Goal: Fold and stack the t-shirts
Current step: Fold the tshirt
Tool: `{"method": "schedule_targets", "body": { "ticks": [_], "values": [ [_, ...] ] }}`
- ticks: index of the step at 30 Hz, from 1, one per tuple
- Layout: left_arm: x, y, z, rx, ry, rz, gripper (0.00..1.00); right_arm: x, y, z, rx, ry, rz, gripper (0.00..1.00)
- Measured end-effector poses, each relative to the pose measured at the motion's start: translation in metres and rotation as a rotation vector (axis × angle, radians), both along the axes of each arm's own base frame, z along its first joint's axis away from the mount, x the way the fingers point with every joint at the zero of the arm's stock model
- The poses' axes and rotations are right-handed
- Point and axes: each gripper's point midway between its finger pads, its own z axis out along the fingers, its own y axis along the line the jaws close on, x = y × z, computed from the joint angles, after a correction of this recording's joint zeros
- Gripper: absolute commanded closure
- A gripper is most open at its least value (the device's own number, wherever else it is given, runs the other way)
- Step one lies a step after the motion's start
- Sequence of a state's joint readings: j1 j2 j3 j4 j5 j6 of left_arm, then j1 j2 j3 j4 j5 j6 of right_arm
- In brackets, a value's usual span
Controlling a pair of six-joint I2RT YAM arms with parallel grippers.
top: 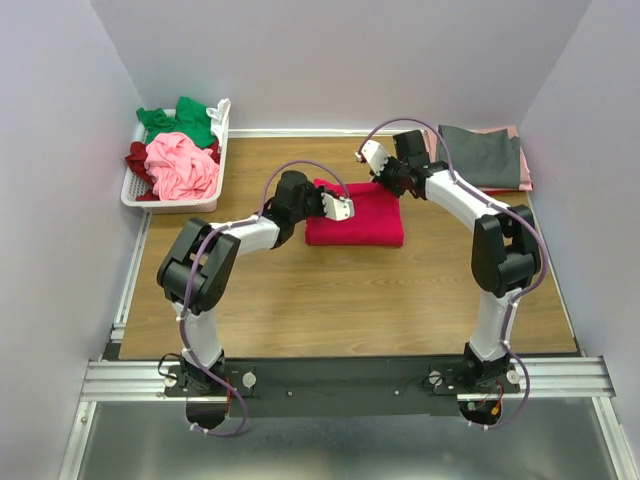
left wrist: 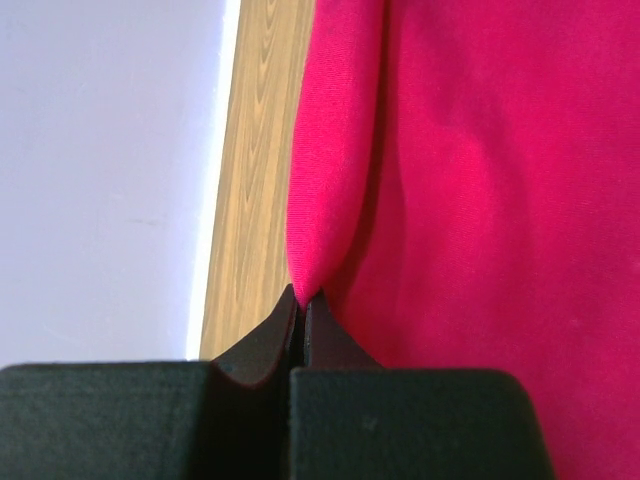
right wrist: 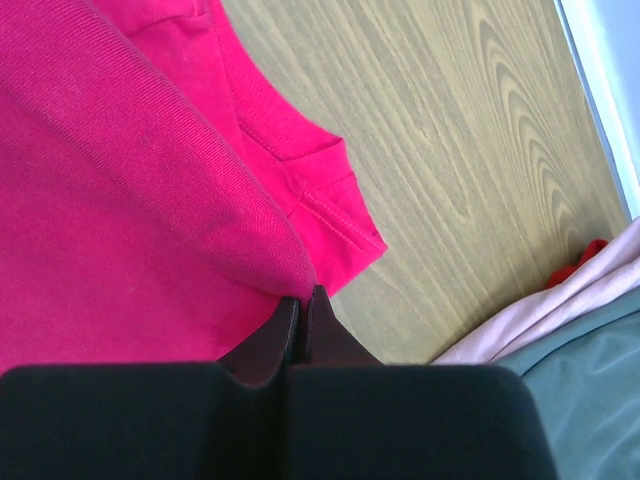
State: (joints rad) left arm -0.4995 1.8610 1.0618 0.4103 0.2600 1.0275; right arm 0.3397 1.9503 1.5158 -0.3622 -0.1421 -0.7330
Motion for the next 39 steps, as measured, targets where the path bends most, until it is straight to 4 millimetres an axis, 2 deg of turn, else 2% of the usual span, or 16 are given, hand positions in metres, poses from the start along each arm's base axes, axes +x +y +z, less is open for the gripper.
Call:
{"method": "schedule_targets", "body": {
  "ticks": [9, 21, 28, 29, 30, 32, 33, 34, 35, 38, 39],
  "values": [
    [0.014, -0.001, -0.001, -0.009, -0.004, 0.031, 1.0, 0.011, -0.001, -0.005, 0.001, -0.014, -0.044, 1.0],
    [0.035, -0.007, -0.002, -0.022, -0.013, 0.067, 1.0, 0.022, -0.008, 0.0, -0.006, -0.057, -0.099, 1.0],
    [0.043, -0.008, -0.006, -0.024, -0.01, 0.091, 1.0, 0.025, -0.009, -0.009, -0.013, -0.053, -0.113, 1.0],
    [0.045, -0.008, -0.008, -0.024, -0.008, 0.097, 0.87, 0.025, -0.009, -0.011, -0.013, -0.049, -0.116, 0.99],
    [0.046, -0.007, -0.008, -0.025, -0.008, 0.104, 0.63, 0.026, -0.01, -0.011, -0.015, -0.05, -0.123, 0.89],
    [0.051, -0.006, -0.007, -0.039, 0.001, 0.13, 0.33, 0.029, -0.011, -0.012, -0.018, -0.053, -0.136, 0.72],
    [0.054, -0.005, -0.006, -0.044, 0.0, 0.146, 0.21, 0.032, -0.012, -0.012, -0.018, -0.059, -0.15, 0.35],
    [0.059, -0.004, -0.002, -0.067, 0.004, 0.178, 0.13, 0.036, -0.014, -0.013, -0.021, -0.069, -0.172, 0.31],
    [0.063, -0.002, 0.002, -0.089, 0.007, 0.216, 0.09, 0.041, -0.016, -0.012, -0.016, -0.084, -0.208, 0.22],
    [0.083, 0.007, 0.032, -0.183, -0.008, 0.348, 0.07, 0.053, -0.027, -0.012, -0.018, -0.131, -0.314, 0.09],
    [0.088, 0.009, 0.04, -0.209, -0.015, 0.377, 0.05, 0.056, -0.031, -0.01, -0.013, -0.146, -0.353, 0.02]
  ]
}}
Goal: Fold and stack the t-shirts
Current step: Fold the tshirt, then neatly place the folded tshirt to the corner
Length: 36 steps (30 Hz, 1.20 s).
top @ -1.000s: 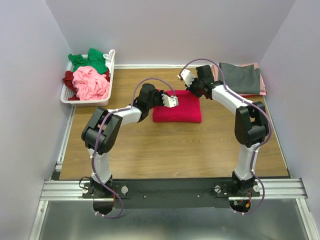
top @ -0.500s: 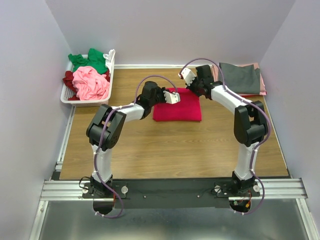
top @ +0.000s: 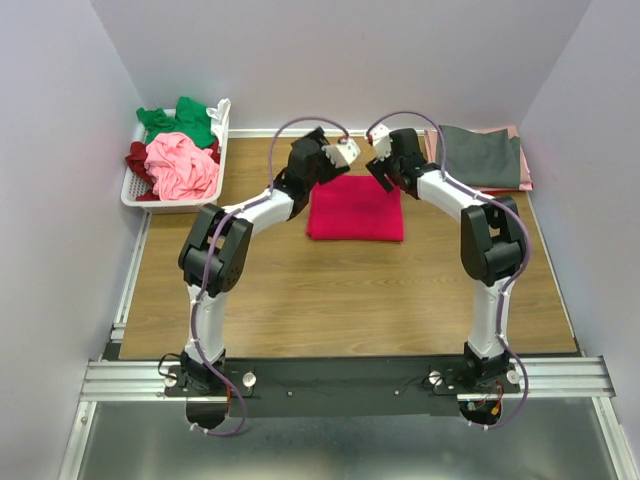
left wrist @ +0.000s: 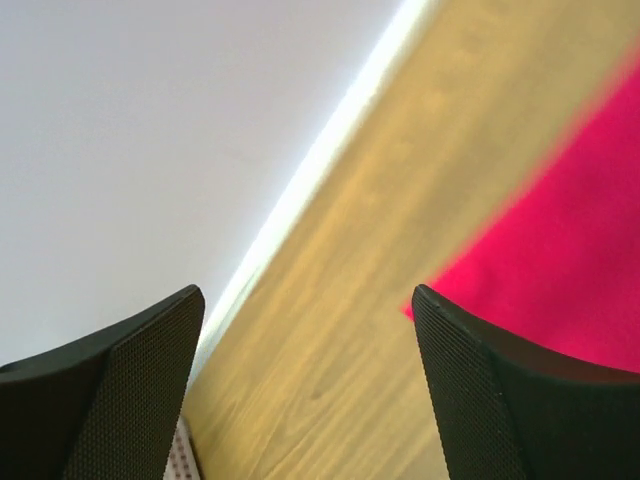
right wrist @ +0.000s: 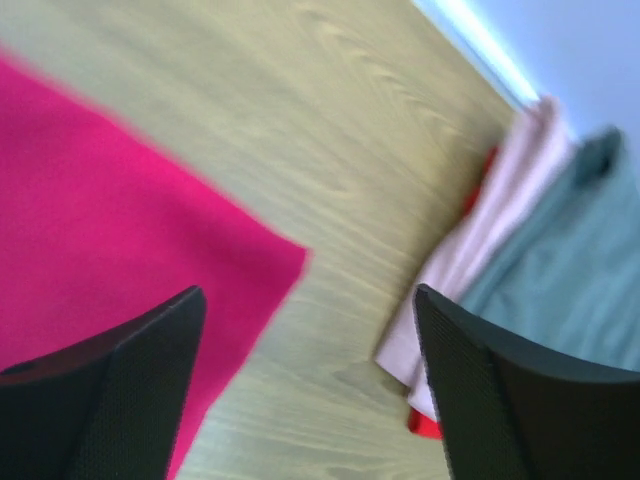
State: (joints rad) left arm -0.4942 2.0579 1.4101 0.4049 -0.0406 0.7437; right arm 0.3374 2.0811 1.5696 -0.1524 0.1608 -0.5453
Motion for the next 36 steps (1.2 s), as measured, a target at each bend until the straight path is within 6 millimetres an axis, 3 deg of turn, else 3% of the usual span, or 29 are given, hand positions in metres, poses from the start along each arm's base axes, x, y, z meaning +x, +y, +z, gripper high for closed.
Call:
{"method": "schedule_targets", "body": {
  "ticks": [3, 7, 12, 14, 15, 16, 18, 22, 26, 28, 33, 36],
  "values": [
    [0.011, 0.016, 0.041, -0.128, -0.035, 0.145, 0.05, 0.01, -0.015, 0.011, 0.044, -0.062, -0.131, 0.0],
    [-0.008, 0.048, 0.094, -0.295, -0.009, 0.251, 0.05, 0.009, -0.035, 0.018, 0.22, -0.053, -0.221, 0.0],
    [-0.078, 0.096, 0.19, -0.569, -0.057, 0.245, 0.05, -0.014, -0.053, 0.021, 0.543, 0.106, -0.214, 0.02],
    [-0.113, 0.102, 0.218, -0.67, -0.079, 0.184, 0.05, -0.026, -0.047, 0.014, 0.63, 0.182, -0.201, 0.03],
    [-0.126, 0.104, 0.223, -0.686, -0.085, 0.168, 0.05, -0.037, -0.039, 0.006, 0.677, 0.243, -0.194, 0.03],
    [-0.146, 0.104, 0.226, -0.716, -0.081, 0.13, 0.05, -0.044, -0.031, -0.001, 0.701, 0.289, -0.188, 0.03],
    [-0.17, 0.104, 0.214, -0.736, -0.047, 0.091, 0.05, -0.053, -0.018, -0.012, 0.743, 0.36, -0.183, 0.04],
    [-0.205, 0.103, 0.155, -0.727, 0.088, 0.068, 0.05, -0.063, 0.0, -0.042, 0.787, 0.484, -0.199, 0.05],
    [-0.236, 0.112, 0.101, -0.691, 0.187, 0.09, 0.05, -0.048, 0.006, -0.054, 0.821, 0.513, -0.219, 0.05],
    [-0.247, 0.117, 0.097, -0.691, 0.187, 0.09, 0.05, -0.041, 0.006, -0.056, 0.834, 0.514, -0.226, 0.08],
    [-0.263, 0.124, 0.127, -0.732, 0.101, 0.056, 0.05, -0.029, 0.017, -0.057, 0.893, 0.535, -0.204, 0.19],
    [-0.266, 0.125, 0.131, -0.741, 0.082, 0.048, 0.05, -0.026, 0.026, -0.058, 0.934, 0.561, -0.176, 0.24]
  ]
}}
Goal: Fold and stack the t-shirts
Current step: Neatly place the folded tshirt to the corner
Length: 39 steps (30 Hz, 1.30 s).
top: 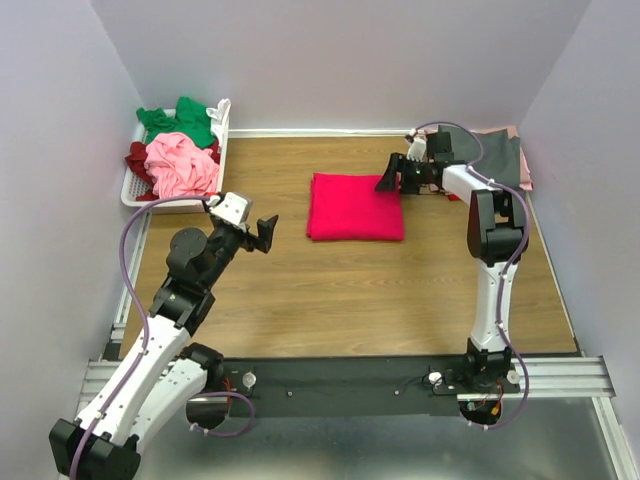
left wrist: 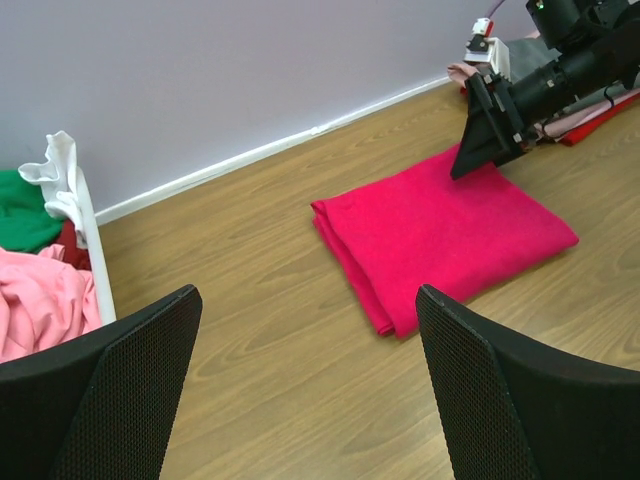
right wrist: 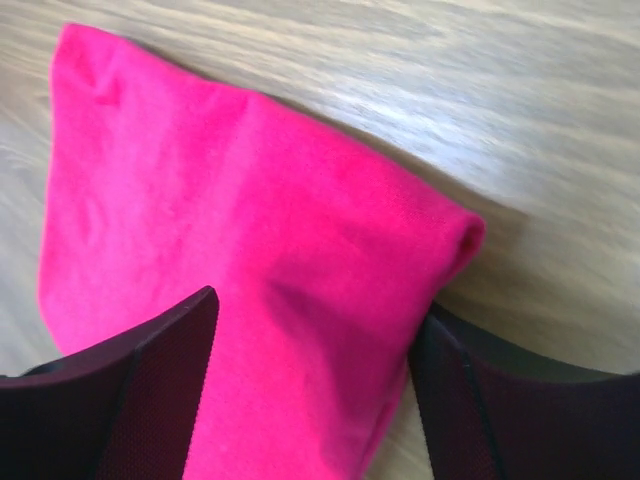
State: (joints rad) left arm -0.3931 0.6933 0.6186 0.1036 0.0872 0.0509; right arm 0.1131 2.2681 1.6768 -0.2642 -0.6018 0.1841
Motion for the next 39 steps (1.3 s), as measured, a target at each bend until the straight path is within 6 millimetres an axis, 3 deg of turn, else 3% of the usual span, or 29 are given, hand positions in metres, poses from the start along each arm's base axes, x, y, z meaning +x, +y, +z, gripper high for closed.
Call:
{"method": "schedule_targets", "body": {
  "ticks": [10, 16, 21, 32, 39],
  "values": [
    [0.001, 0.0, -0.011, 0.009, 0.021, 0.0, 0.05, -0.003, 0.029, -0.016, 0.135, 0.113, 0.035, 1.0],
    [0.002, -0.001, -0.014, 0.012, 0.028, -0.001, 0.05, -0.013, 0.036, -0.014, 0.185, 0.163, 0.074, 0.99],
    [0.001, -0.001, -0.012, 0.01, 0.023, -0.001, 0.05, -0.018, 0.028, -0.006, 0.158, 0.165, 0.099, 1.0],
    [-0.004, 0.0, -0.004, 0.0, -0.004, -0.01, 0.05, 0.013, -0.019, 0.093, -0.105, -0.109, 0.061, 1.0],
    [-0.008, -0.001, 0.001, -0.008, -0.025, -0.02, 0.05, 0.02, -0.046, 0.099, -0.248, -0.156, 0.034, 1.0]
  ]
}}
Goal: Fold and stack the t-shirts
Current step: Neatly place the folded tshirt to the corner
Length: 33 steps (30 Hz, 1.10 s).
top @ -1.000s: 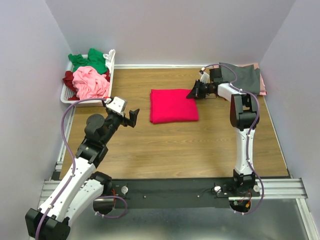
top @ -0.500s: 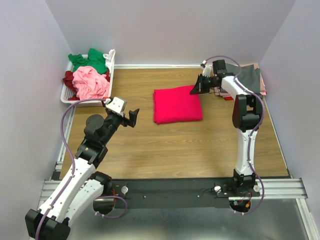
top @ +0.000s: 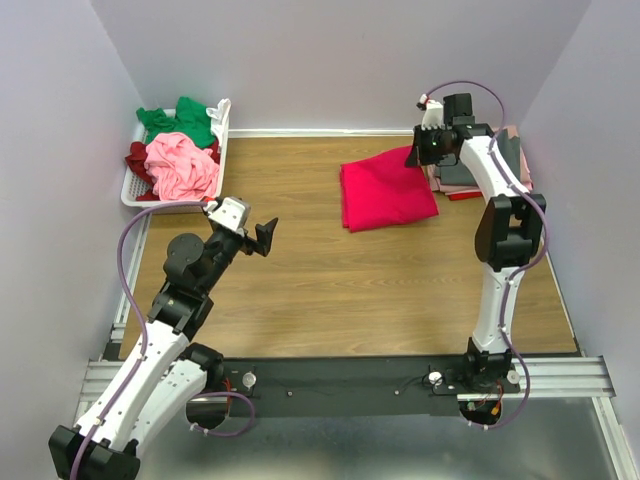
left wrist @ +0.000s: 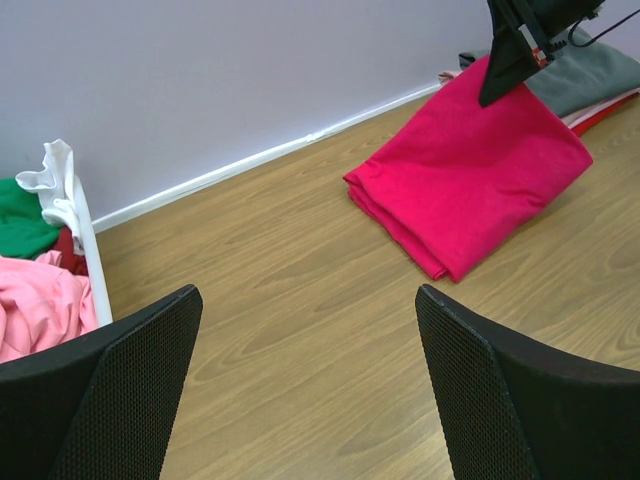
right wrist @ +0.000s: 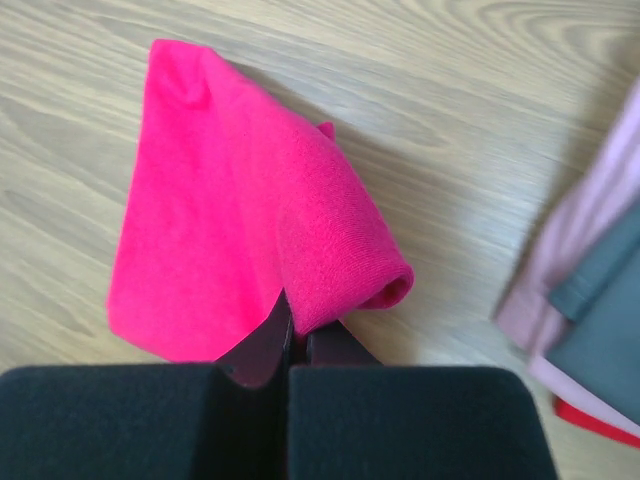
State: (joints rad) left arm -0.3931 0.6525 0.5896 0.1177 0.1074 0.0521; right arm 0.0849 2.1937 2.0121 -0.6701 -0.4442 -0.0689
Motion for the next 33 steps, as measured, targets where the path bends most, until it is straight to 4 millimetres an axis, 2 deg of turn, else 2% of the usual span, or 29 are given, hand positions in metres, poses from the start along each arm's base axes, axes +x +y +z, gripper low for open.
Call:
{"method": "schedule_targets", "body": {
  "ticks": [5, 11, 22, 33],
  "values": [
    [-0.001, -0.001, 0.001, -0.001, -0.003, -0.008, 0.06, 0.003, -0.021, 0.007, -0.079, -0.026, -0.03, 1.0],
    [-0.002, -0.002, 0.001, 0.0, -0.005, -0.016, 0.05, 0.016, -0.042, 0.027, -0.153, -0.095, -0.071, 1.0],
    [-0.002, -0.003, 0.002, 0.0, -0.011, -0.018, 0.05, 0.035, -0.067, 0.069, -0.218, -0.209, -0.123, 1.0],
    [-0.002, -0.003, 0.002, 0.002, -0.012, -0.02, 0.05, 0.042, -0.084, 0.09, -0.28, -0.271, -0.155, 1.0]
  ]
}}
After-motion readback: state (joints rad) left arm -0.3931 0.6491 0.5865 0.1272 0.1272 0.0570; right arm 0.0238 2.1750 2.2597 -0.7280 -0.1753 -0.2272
